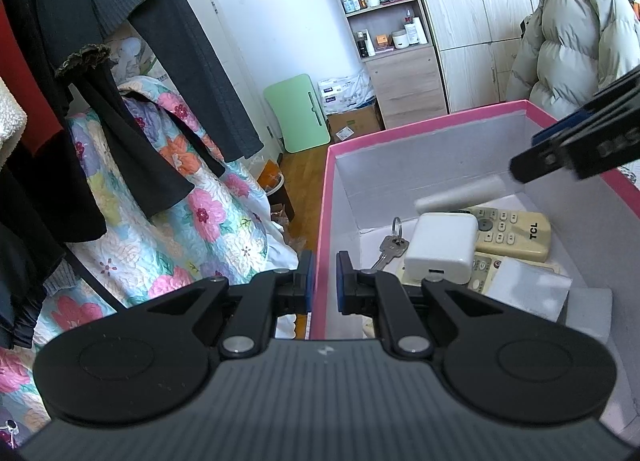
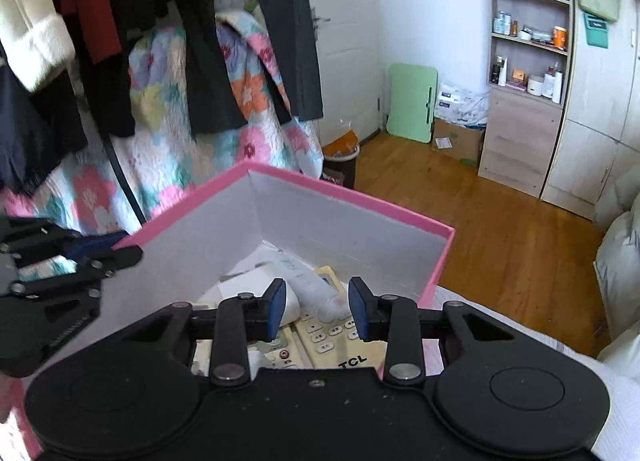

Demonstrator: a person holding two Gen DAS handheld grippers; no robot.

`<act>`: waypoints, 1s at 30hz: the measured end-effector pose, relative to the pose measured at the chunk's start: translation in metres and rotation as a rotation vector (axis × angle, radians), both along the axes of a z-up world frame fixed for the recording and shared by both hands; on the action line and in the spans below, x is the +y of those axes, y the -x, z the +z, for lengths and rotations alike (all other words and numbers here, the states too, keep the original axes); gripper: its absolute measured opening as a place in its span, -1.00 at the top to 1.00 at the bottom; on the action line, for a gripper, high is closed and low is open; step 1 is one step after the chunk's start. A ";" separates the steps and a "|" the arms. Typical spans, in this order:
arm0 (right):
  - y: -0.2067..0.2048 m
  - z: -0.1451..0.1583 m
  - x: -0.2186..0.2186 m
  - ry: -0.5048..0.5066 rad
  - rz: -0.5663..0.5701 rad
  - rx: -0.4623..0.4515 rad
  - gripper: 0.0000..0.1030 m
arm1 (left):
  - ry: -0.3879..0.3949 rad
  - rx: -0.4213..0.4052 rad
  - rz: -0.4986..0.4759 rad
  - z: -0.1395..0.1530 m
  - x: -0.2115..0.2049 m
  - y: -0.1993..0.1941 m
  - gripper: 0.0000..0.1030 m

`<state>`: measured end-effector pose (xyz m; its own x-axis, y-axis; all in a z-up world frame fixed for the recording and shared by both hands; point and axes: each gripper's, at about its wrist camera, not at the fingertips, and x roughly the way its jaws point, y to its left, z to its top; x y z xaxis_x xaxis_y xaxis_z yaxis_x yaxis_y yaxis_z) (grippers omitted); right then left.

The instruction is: Organize rigid objects

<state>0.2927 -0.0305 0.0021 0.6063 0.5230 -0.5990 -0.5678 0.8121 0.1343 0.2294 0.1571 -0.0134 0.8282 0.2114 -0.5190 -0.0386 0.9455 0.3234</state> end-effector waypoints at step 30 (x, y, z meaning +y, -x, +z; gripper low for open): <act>0.133 0.044 -0.074 -0.164 -0.162 -0.074 0.08 | 0.036 0.007 0.022 0.038 -0.025 0.042 -0.05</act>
<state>0.1594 -0.1040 0.0459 0.7292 0.5021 -0.4649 -0.4453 0.8641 0.2347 0.1873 0.1321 0.0245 0.8198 0.2102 -0.5327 -0.0570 0.9555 0.2894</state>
